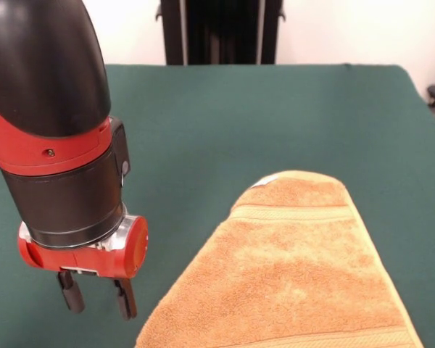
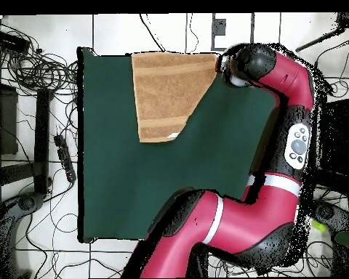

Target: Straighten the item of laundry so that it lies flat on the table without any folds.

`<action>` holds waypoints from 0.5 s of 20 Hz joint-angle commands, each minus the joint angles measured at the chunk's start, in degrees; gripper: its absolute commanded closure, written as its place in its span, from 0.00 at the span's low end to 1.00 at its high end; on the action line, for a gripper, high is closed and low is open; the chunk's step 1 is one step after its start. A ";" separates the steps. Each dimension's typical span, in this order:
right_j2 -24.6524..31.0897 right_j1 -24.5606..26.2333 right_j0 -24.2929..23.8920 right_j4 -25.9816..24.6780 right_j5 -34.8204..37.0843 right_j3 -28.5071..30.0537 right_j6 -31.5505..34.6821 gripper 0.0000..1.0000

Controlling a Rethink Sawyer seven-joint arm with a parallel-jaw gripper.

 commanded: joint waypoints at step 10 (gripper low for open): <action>5.26 3.44 2.38 1.50 -3.38 5.46 11.16 0.00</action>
